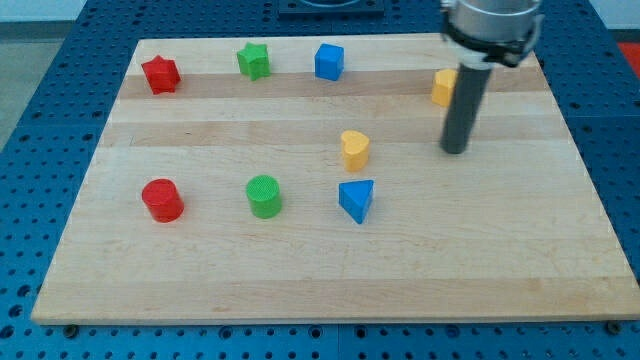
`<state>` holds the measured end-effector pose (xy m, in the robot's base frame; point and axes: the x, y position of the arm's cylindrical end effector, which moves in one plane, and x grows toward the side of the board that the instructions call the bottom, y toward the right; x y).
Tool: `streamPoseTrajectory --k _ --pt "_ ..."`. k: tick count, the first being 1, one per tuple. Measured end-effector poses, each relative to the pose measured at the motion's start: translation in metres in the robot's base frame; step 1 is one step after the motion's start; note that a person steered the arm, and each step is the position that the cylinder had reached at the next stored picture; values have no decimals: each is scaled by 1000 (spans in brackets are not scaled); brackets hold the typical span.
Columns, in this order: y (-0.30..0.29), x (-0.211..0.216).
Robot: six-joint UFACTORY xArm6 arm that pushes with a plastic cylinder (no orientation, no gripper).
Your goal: Slide the yellow hexagon towards the top of yellow heart
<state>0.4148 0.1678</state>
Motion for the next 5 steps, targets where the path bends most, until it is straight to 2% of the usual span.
streamPoseTrajectory --k 1,3,5 --pt "26 -82" --pt "19 -107" --pt "-56 -100"
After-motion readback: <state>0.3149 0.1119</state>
